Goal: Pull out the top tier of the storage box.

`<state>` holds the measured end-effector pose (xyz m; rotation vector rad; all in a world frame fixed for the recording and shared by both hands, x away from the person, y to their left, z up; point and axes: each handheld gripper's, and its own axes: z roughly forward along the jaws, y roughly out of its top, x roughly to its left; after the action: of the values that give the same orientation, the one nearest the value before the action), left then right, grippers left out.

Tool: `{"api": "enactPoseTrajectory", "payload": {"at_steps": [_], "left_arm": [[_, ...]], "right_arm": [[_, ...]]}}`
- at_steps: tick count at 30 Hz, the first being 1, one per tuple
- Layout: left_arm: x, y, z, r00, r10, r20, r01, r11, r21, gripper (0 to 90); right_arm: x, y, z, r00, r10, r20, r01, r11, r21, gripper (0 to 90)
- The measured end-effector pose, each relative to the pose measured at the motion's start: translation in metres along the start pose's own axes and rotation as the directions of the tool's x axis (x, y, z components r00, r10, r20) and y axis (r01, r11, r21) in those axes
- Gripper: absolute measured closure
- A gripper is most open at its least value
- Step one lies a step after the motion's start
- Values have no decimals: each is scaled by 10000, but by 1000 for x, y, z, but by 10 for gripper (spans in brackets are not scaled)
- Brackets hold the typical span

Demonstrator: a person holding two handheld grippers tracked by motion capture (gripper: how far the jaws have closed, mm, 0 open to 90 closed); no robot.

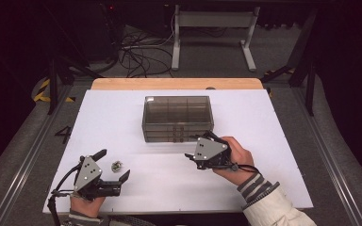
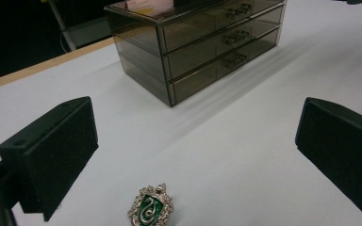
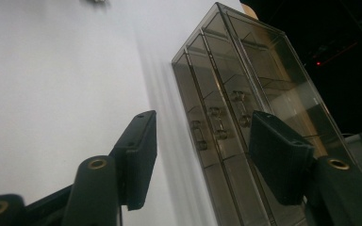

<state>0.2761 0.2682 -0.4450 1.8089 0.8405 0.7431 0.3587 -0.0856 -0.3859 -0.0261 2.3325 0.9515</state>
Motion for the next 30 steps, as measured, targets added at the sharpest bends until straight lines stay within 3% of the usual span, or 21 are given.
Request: {"api": "enactPoseTrajectory", "payload": {"at_steps": [5,8,9,10,15,23,25,26,27,28,30], "left_arm": [[0,0,0,10000,14,3,-14,10000,14,4],[0,0,0,10000,5,3,-5,10000,11,4],[0,0,0,10000,4,8,-4,10000,14,4],[0,0,0,10000,0,22,0,10000,18,4],[0,0,0,10000,-6,22,6,10000,3,4],[0,0,0,10000,75,-40,-74,10000,9,8],[0,0,0,10000,85,-44,-85,10000,-14,9],[0,0,0,10000,84,-50,-84,10000,-18,9],[0,0,0,10000,75,-51,-75,10000,-20,9],[0,0,-1,10000,76,-52,-76,10000,-17,9],[0,0,-1,10000,69,-50,-69,10000,-14,9]], "right_arm": [[5,3,5,9982,-437,399,432,9990,117,473],[9,5,8,9932,-747,891,732,9971,193,480],[9,5,8,9932,-747,891,732,9971,193,480],[7,4,7,9904,-1159,748,1138,9930,308,480],[10,4,12,9777,-1918,854,1883,9810,470,480],[11,3,16,9655,-2336,1149,2256,9710,792,491],[14,3,19,9546,-2586,1479,2476,9648,888,492],[17,2,22,9432,-2766,1843,2638,9603,912,503],[17,2,22,9432,-2766,1843,2638,9603,912,503],[19,2,24,9304,-2926,2208,2773,9558,980,507],[20,2,25,9259,-2992,2308,2831,9538,1006,512]]}}
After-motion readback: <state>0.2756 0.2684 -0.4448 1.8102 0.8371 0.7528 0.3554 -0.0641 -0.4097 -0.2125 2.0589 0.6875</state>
